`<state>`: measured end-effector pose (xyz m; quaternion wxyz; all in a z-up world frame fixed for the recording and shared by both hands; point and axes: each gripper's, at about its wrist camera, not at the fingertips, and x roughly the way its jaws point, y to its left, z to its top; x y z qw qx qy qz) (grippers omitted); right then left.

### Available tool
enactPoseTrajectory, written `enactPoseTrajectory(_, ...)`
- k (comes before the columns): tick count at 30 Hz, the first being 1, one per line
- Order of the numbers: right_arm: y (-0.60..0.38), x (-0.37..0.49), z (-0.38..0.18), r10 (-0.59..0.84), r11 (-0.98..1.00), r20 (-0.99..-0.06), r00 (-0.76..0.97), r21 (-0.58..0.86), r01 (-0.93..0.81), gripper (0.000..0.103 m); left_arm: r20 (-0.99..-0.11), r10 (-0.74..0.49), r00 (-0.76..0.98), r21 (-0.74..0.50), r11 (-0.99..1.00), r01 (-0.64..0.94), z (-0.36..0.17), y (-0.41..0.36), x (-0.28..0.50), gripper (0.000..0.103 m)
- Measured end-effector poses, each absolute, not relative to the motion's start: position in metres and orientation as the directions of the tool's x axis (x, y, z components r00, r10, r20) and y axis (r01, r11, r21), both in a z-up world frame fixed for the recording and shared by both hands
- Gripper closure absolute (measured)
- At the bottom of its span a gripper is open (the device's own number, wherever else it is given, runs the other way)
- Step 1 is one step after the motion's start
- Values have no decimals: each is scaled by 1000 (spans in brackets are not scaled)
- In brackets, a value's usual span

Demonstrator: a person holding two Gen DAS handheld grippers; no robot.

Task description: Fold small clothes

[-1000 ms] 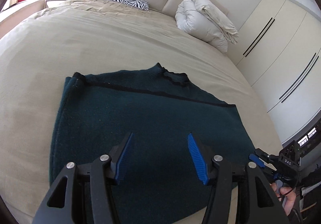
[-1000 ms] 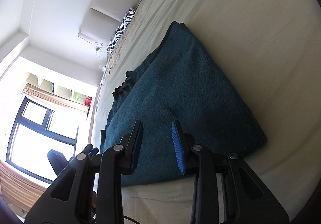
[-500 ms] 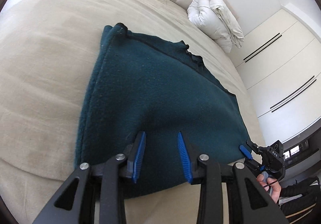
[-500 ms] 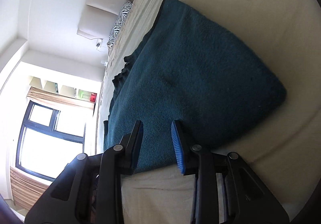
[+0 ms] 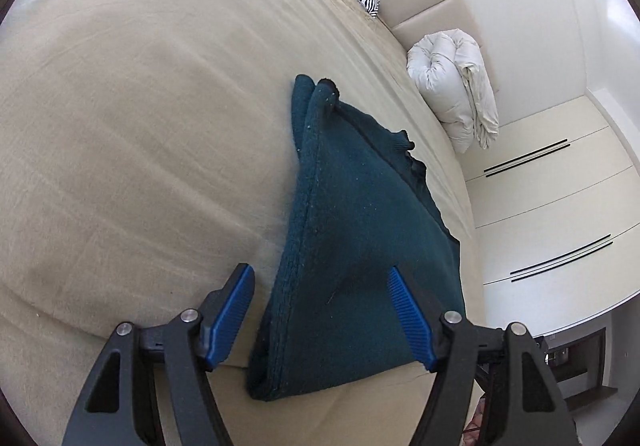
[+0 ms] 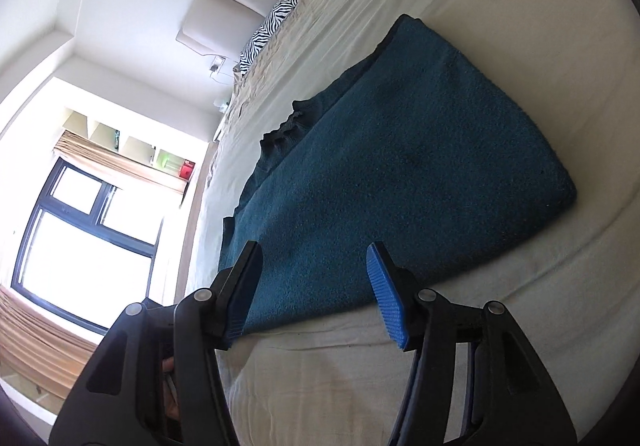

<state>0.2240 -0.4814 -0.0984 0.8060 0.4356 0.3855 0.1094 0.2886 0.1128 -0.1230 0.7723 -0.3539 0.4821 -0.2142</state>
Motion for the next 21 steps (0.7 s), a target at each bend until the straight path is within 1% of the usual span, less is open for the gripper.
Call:
enactPoseTrajectory(4, -453, 253, -91, 568, 602, -520, 638, 791, 109, 49, -553, -721, 418, -801, 598, -28, -126, 110, 297, 32)
enactPoseTrajectory(13, -389, 303, -73, 667, 614, -523, 530, 789, 5, 49, -514, -785, 346, -847, 528, -60, -130, 96, 314, 34)
enactPoseTrajectory(15, -377, 318, -74, 682, 611, -525, 509, 792, -1, 49, -509, -794, 331, -852, 519, -68, -133, 94, 317, 41)
enactPoseTrajectory(17, -365, 330, -76, 690, 611, -535, 487, 791, 3, 49, -510, -797, 324, -855, 513, -83, -138, 98, 315, 56)
enactPoseTrajectory(18, -358, 339, -79, 694, 613, -540, 476, 790, 3, 49, -509, -797, 325, -856, 510, -91, -140, 100, 315, 60)
enactPoseTrajectory(20, -347, 350, -86, 706, 609, -542, 456, 793, 2, 49, -503, -797, 333, -860, 499, -106, -144, 105, 314, 74)
enactPoseTrajectory(21, -343, 354, -90, 710, 606, -544, 446, 795, 5, 49, -500, -798, 337, -863, 492, -113, -145, 108, 313, 78)
